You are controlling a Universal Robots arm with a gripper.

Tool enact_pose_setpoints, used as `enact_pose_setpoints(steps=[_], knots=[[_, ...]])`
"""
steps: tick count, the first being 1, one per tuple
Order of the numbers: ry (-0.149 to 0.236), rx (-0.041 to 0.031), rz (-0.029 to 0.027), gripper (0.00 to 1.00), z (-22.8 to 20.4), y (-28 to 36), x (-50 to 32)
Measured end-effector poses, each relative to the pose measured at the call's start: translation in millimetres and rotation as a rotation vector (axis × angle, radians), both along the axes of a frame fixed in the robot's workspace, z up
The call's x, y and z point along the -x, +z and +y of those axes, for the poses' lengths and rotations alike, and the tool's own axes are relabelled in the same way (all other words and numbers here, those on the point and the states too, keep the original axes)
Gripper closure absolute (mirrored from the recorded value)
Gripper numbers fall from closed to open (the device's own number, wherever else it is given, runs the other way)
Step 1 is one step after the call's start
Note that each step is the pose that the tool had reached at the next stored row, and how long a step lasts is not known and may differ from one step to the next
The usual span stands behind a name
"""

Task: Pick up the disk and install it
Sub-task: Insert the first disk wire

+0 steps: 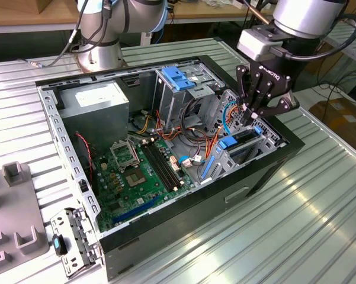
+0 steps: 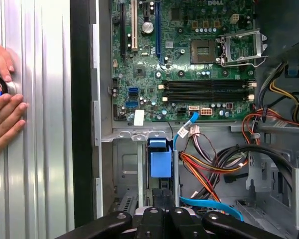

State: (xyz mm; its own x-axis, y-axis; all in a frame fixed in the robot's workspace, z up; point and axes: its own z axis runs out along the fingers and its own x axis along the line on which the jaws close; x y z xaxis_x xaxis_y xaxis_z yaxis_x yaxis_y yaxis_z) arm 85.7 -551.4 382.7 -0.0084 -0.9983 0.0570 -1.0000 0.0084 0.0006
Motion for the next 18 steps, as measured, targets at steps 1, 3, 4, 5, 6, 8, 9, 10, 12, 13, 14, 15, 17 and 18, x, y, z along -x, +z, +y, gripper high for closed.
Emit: enact_pose_setpoints(steps=[1,3,4,5,6,8,9,10,12,13,14,15,17,18], knots=[[0.014,0.0000,0.0000,0.89,0.0,0.0,-0.5],[0.053,0.0000,0.0000,0.89,0.0,0.0,-1.5],[0.068,0.0001,0.0000,0.89,0.0,0.0,-1.8],[0.097,0.0000,0.0000,0.89,0.0,-0.1,-2.3],[0.114,0.0000,0.0000,0.89,0.0,-0.1,-2.9],[0.156,-0.0002,0.0000,0.89,-0.1,-0.7,-6.3],[0.180,0.0000,0.0000,0.89,0.0,-1.1,-11.7],[0.187,0.0001,0.0000,0.89,0.0,-1.2,-14.6],[0.195,0.0000,0.0000,0.89,0.0,-1.2,-22.5],[0.198,0.0001,0.0000,0.89,0.0,-1.2,-26.3],[0.202,0.0000,0.0000,0.89,0.1,-1.2,-31.4],[0.204,-0.0001,0.0000,0.89,0.2,-1.2,-34.2],[0.212,0.0000,0.0001,0.89,0.4,-1.2,-39.4],[0.222,-0.0001,0.0000,0.89,0.5,-1.2,-40.1]])
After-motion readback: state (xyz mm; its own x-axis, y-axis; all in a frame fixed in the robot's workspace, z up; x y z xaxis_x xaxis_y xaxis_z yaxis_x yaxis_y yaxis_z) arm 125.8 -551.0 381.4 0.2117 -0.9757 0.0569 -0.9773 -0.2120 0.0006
